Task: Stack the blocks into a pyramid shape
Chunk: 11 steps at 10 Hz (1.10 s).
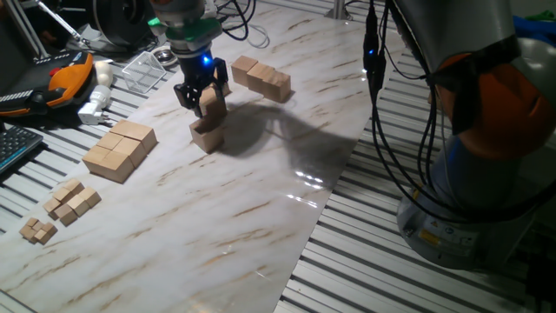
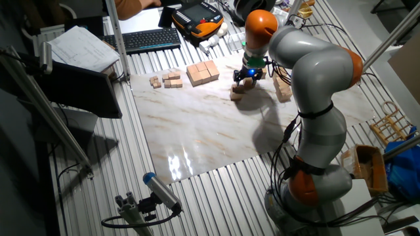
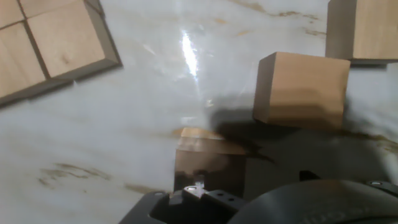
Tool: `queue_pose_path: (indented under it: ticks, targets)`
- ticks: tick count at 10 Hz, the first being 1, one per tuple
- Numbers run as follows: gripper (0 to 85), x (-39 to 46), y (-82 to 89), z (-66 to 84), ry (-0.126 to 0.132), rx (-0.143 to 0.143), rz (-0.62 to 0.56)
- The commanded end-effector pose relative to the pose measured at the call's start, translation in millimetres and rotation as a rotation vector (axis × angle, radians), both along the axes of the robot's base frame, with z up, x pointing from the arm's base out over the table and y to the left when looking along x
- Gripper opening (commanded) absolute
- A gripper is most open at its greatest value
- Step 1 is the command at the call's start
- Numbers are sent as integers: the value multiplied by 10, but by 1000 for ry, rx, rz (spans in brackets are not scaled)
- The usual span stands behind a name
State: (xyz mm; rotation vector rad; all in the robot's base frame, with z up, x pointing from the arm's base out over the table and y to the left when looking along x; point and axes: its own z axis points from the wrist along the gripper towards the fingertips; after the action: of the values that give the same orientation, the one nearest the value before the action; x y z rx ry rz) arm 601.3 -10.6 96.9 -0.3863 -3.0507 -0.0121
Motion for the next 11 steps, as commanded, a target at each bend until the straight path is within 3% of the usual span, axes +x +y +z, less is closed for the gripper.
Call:
queue_pose_path:
  ticks: [1,2,4,8,9,11]
  targets:
    - [680,-1,36,-9,-8,3,-6]
    - [680,-1,50,-44,-22,29,-11]
    - [680,-17,77,-91,-35,33,-20]
    - [680,-31,55,-88,-22,0,-11]
    - [680,-31,55,-88,-22,-21,-5]
    - [680,-31,55,-88,-16,-22,34]
